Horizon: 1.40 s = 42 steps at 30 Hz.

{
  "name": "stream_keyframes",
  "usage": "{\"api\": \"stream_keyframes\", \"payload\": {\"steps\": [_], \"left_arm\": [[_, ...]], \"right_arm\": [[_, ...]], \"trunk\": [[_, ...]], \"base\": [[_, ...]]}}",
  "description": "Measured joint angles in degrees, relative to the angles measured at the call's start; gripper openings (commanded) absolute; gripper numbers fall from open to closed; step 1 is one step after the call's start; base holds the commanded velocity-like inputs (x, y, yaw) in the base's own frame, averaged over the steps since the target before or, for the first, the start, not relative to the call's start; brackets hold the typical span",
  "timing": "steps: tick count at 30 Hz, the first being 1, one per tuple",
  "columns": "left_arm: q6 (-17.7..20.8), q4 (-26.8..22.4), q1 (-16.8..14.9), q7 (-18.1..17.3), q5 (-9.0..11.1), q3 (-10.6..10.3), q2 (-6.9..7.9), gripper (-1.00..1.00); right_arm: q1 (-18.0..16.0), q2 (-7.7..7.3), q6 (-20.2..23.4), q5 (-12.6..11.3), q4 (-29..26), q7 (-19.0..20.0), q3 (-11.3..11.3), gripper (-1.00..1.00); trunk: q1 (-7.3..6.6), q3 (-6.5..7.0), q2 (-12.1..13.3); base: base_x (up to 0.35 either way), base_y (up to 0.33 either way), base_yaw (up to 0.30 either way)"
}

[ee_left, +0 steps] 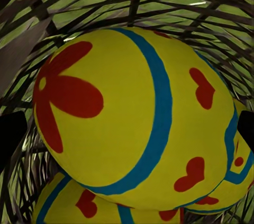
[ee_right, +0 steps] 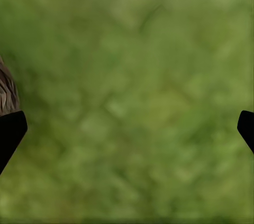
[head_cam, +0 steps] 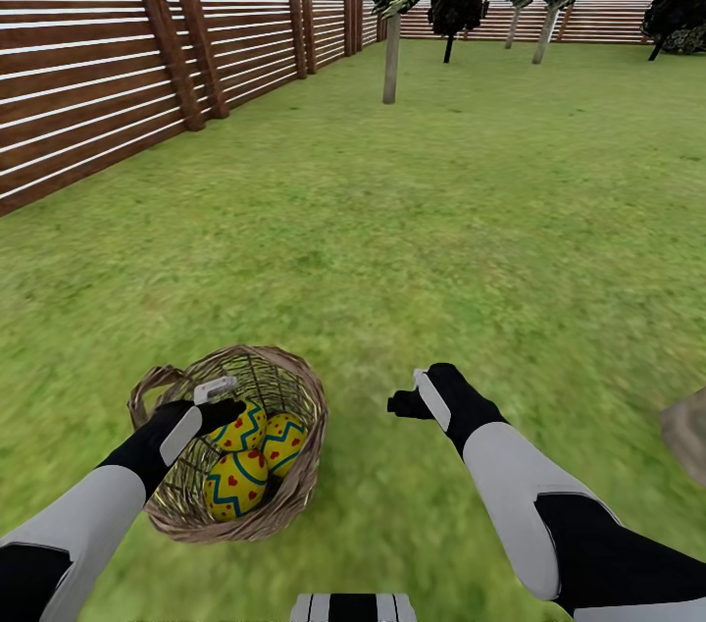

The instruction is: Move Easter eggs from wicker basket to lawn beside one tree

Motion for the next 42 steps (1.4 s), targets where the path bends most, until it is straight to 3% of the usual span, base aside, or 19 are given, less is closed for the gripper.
{"api": "stream_keyframes", "payload": {"steps": [19, 42], "left_arm": [[0.1, 0.0, 0.0, -1.9, 0.0, 0.0, 0.03, 1.00], [-0.5, 0.0, 0.0, -1.0, -0.1, -0.1, 0.03, 1.00]], "right_arm": [[0.0, 0.00, 0.0, 0.0, 0.0, 0.0, 0.0, 1.00], [0.0, 0.00, 0.0, 0.0, 0.0, 0.0, 0.0, 1.00]], "trunk": [[0.05, -0.44, 0.0], [0.18, -1.55, -0.1]], "base": [[0.000, 0.000, 0.000], [0.000, 0.000, 0.000]]}}
